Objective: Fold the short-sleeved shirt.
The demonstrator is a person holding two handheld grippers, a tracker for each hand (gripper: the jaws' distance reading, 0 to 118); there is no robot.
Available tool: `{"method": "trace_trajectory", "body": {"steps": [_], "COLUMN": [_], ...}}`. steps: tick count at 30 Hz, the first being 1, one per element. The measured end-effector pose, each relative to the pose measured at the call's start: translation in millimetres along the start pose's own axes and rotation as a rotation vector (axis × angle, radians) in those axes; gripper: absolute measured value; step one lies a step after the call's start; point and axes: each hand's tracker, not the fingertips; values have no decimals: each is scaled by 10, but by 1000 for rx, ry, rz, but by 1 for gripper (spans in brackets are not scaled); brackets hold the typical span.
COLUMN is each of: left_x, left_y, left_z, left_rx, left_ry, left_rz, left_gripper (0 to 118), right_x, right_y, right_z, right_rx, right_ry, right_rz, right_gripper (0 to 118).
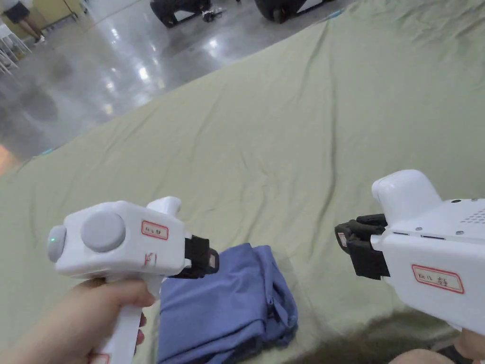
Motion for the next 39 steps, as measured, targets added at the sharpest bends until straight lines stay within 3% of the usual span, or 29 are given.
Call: {"method": "trace_trajectory", "body": {"steps": [4, 10, 12, 16, 21, 26, 29, 30, 32, 34, 37, 39], "left_x": [-30, 471, 453, 406, 189, -777, -1401, -1603, -1940, -2168, -2342, -2421], "left_y": [-188, -199, -136, -60, -46, -367, -645, -755, -962, -1131, -1307, -1391], "left_z": [-682, -1329, -1332, -1171, -500, 306, 452, 436, 342, 185, -31, -227], "left_rx": [-137, -162, -152, -120, 12, 190, 231, 251, 255, 259, 262, 236], "left_ry": [-53, -3, -14, -157, -532, -578, -516, -485, -495, -599, -628, -722], "left_rz": [56, -6, 37, 82, 131, 168, 214, 222, 289, 364, 378, 422], "left_gripper": [0, 0, 0, 0, 0, 0, 0, 0, 0, 0, 0, 0], "right_x": [-46, -129, -181, -285, -412, -569, -767, -811, -855, -800, -684, -448], "right_y": [4, 38, 59, 56, 25, 102, 165, 193, 254, 211, 71, -49], "right_z": [13, 14, -4, -83, -109, -371, -729, -914, -1277, -1661, -2017, -2187], "right_rx": [5, 18, 27, 19, -1, -101, -208, -229, -308, -369, -430, -503], "right_ry": [-27, -46, -40, -34, -36, 32, 131, 179, 322, 445, 389, 386], "right_rz": [24, 40, 68, 112, 139, 90, 118, 96, -29, -115, -137, -202], "right_gripper": [1, 1, 1, 1, 1, 1, 1, 0, 0, 0, 0, 0]}}
